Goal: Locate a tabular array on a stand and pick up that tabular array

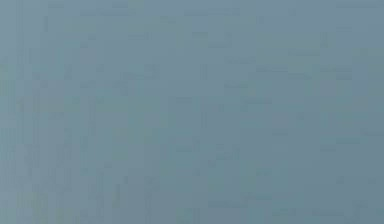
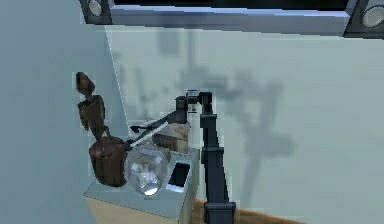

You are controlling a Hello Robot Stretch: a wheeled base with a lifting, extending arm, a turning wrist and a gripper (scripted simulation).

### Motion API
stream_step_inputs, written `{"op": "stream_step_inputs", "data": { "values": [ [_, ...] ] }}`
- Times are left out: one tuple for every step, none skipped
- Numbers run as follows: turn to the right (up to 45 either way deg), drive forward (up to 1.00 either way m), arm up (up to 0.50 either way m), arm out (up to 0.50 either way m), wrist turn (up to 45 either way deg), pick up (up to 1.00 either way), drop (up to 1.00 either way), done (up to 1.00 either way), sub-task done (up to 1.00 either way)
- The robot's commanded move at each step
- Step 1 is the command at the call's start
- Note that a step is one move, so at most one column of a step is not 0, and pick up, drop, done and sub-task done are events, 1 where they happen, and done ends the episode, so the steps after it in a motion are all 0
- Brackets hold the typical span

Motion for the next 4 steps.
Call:
{"op": "stream_step_inputs", "data": {
  "values": [
    [0.0,0.00,0.00,0.00,45.0,0.00,0.00,0.00,0.00],
    [0.0,0.00,0.00,0.00,45.0,0.00,0.00,0.00,0.00],
    [0.0,0.00,0.00,0.00,6.0,0.00,0.00,0.00,0.00],
    [0.0,0.00,-0.30,0.00,0.0,0.00,0.00,0.00,0.00]
  ]
}}
